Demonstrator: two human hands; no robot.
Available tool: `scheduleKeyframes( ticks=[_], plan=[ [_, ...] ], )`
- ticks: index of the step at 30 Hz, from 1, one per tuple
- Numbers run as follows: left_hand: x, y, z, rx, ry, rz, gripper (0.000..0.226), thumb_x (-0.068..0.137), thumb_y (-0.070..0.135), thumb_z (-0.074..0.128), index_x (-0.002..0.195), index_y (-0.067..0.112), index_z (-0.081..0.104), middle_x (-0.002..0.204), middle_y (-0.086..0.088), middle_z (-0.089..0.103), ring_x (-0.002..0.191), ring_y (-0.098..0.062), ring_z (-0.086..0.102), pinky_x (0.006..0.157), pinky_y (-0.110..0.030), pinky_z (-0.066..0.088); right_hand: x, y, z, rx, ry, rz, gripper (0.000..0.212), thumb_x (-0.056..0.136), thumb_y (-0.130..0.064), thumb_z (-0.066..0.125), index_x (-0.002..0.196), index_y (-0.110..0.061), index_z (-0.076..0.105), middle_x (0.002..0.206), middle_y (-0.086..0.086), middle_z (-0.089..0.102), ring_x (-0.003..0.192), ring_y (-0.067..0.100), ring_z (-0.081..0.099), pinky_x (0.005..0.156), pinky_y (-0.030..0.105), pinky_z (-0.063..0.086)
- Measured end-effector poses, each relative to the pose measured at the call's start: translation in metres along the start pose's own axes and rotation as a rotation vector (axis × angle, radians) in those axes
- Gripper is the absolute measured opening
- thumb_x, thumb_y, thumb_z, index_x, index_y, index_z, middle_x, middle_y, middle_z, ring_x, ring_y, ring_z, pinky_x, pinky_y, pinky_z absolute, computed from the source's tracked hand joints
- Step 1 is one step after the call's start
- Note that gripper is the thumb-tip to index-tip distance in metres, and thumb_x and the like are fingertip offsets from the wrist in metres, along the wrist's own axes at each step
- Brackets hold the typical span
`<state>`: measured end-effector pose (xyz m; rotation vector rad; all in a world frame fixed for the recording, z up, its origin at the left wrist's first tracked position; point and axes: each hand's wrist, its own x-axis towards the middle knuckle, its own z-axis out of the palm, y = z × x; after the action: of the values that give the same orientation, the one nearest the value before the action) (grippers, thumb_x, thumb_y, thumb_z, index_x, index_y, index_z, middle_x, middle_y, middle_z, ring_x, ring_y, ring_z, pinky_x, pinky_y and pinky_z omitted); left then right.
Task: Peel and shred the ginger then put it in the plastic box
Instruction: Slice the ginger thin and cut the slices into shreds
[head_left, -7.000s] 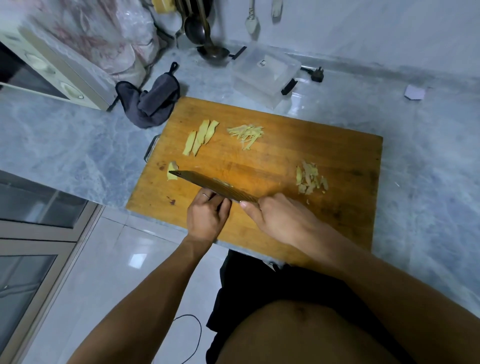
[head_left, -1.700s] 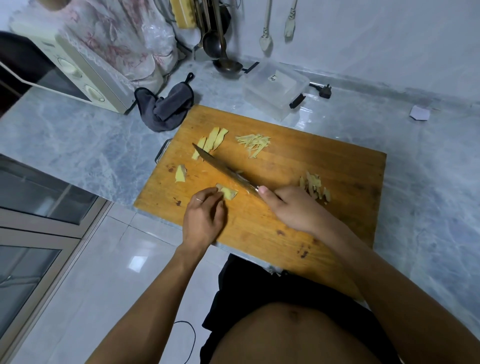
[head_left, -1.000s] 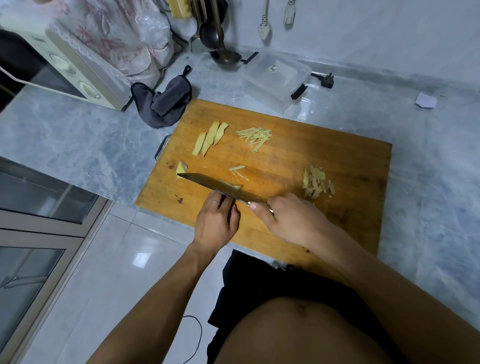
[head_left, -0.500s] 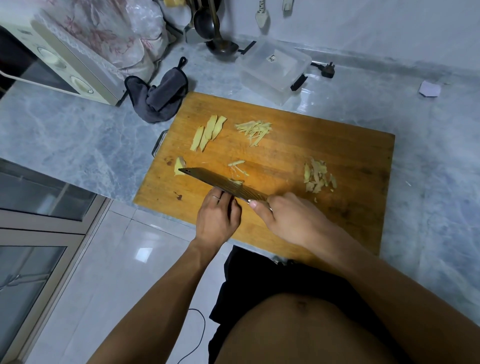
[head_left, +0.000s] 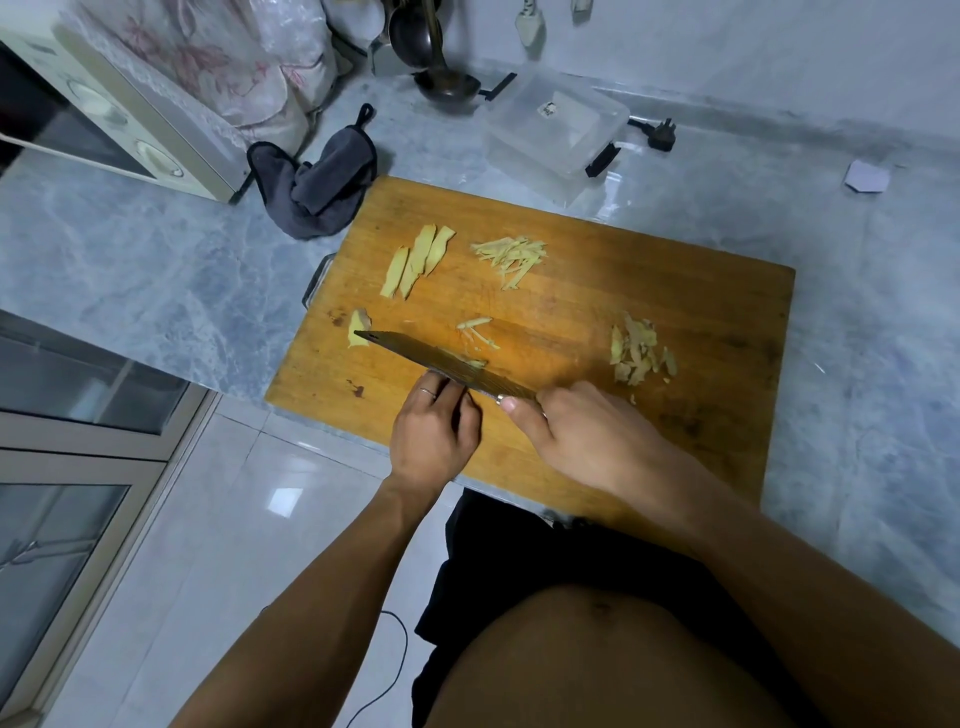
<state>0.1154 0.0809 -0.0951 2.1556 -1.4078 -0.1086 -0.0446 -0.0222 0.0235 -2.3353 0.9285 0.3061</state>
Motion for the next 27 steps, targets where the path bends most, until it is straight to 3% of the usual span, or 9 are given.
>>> scheduleKeyframes(
  ticks=[12, 16, 22, 27],
  plan=[
    [0.0008, 0.0005, -0.0011, 0.024, 0.004, -0.018, 0.027, 0.091, 0.021, 0.051, 0.103, 0.012, 0.073, 0.115, -0.01, 0.065, 0.092, -0.031, 0.062, 0.061, -0.03, 0.048, 0.0002, -0.001, 0.0053, 0.012, 0.01, -0.005, 0.058, 0.101, -0.062, 0.021, 0.067, -0.02, 0.043, 0.068, 0.003, 0.05, 0.055, 0.02, 0.048, 0.048, 0.031, 0.03],
    [0.0013, 0.0019, -0.0007, 0.022, 0.016, -0.008, 0.027, 0.091, 0.018, 0.052, 0.106, 0.013, 0.073, 0.116, -0.008, 0.065, 0.095, -0.03, 0.063, 0.062, -0.029, 0.048, 0.002, -0.0001, 0.0038, 0.037, -0.017, 0.0, 0.059, 0.102, -0.061, 0.02, 0.069, -0.019, 0.046, 0.071, 0.005, 0.053, 0.059, 0.024, 0.052, 0.051, 0.032, 0.034],
    [0.0013, 0.0008, 0.0011, 0.02, 0.033, -0.011, 0.023, 0.089, 0.016, 0.054, 0.101, 0.013, 0.074, 0.115, -0.009, 0.066, 0.094, -0.029, 0.063, 0.061, -0.028, 0.047, 0.0029, -0.0007, 0.0046, 0.019, -0.046, 0.01, 0.054, 0.102, -0.061, 0.019, 0.07, -0.023, 0.039, 0.073, 0.003, 0.043, 0.07, 0.029, 0.046, 0.062, 0.034, 0.035],
    [0.0013, 0.0008, 0.0023, 0.026, 0.038, -0.006, 0.022, 0.089, 0.016, 0.054, 0.098, 0.012, 0.074, 0.116, -0.008, 0.066, 0.096, -0.03, 0.064, 0.059, -0.028, 0.046, 0.0039, -0.0002, 0.0043, 0.023, -0.043, 0.001, 0.055, 0.102, -0.061, 0.019, 0.068, -0.022, 0.038, 0.07, 0.002, 0.043, 0.066, 0.029, 0.047, 0.06, 0.033, 0.035]
  ],
)
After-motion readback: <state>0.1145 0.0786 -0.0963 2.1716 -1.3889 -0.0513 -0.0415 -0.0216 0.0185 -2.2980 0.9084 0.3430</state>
